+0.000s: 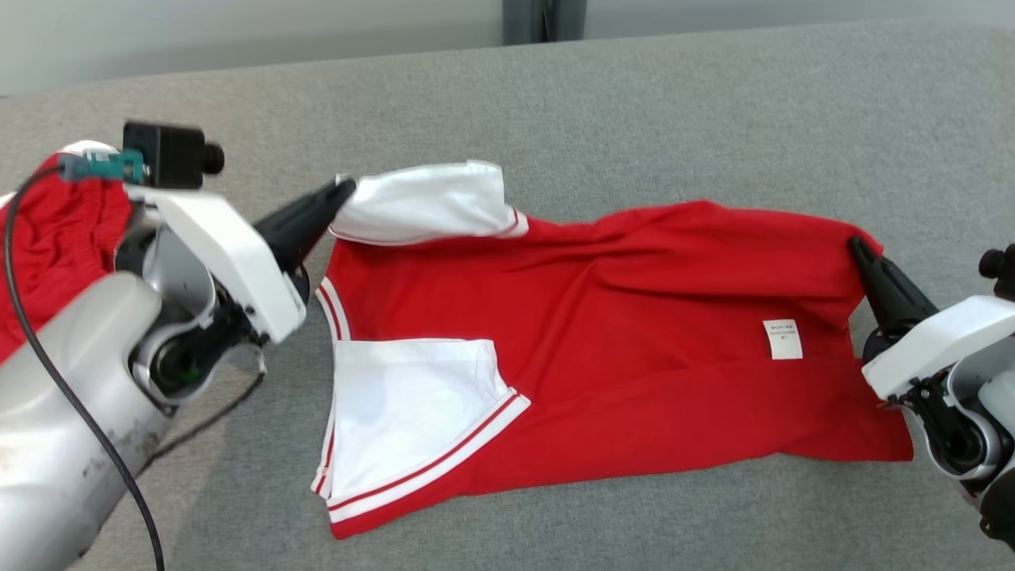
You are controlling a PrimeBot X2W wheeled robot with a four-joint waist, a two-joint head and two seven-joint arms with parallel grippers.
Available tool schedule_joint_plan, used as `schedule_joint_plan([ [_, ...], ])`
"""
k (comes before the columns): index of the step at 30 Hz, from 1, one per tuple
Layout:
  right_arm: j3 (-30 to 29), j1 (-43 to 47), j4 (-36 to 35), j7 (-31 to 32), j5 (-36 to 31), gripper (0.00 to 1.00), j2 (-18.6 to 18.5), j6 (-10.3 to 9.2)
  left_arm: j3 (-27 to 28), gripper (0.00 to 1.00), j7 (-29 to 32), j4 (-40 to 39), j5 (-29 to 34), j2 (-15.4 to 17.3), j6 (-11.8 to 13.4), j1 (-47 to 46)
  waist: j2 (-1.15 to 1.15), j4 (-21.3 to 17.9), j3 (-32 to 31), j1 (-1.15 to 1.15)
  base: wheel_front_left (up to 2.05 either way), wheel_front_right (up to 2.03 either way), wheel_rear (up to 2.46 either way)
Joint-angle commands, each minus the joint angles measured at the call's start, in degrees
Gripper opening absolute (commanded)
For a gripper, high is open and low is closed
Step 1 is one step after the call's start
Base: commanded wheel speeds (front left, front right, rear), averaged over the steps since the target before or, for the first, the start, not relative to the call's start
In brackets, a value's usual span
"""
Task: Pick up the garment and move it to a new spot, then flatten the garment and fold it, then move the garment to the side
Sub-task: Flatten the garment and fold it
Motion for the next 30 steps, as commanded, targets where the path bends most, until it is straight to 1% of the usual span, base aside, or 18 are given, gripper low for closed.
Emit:
schedule_joint_plan([
  [1,0.0,0.7,0.2,-0.3,0.3,0.00,-0.1,0.12,-0.1,0.00,-0.3,-0.3,-0.2,0.3,-0.1,0.8,0.00,0.6,-0.8,0.00,0.00,0.00,0.00],
  [9,2.4,0.6,1.5,-0.3,0.4,0.00,-1.2,0.12,-1.6,0.00,-1.5,-3.4,-2.2,2.5,-0.1,7.8,0.00,1.8,-2.0,0.00,0.00,0.00,0.00],
  [15,2.0,1.8,1.9,-0.3,-0.2,0.00,-2.6,0.12,-2.3,0.00,-2.4,-6.0,-2.9,2.7,-0.1,11.5,0.00,3.2,-2.1,0.00,0.00,0.00,0.00],
  [22,2.3,4.2,1.9,-0.3,0.1,0.00,-4.7,0.12,-3.1,0.00,-3.8,-7.2,-3.5,2.0,0.0,15.0,0.00,4.4,-2.1,0.00,0.00,0.00,0.00],
  [27,1.6,5.0,2.4,-0.3,0.3,0.00,-4.8,0.12,-3.7,0.00,-4.2,-8.5,-4.5,1.9,0.3,17.5,0.00,4.3,-2.2,0.00,0.00,0.00,0.00],
  [30,2.2,5.7,2.7,-0.3,0.4,0.00,-4.9,0.12,-4.0,0.00,-4.2,-9.4,-4.8,1.8,0.8,18.9,0.00,4.3,-2.4,0.00,0.00,0.00,0.00],
])
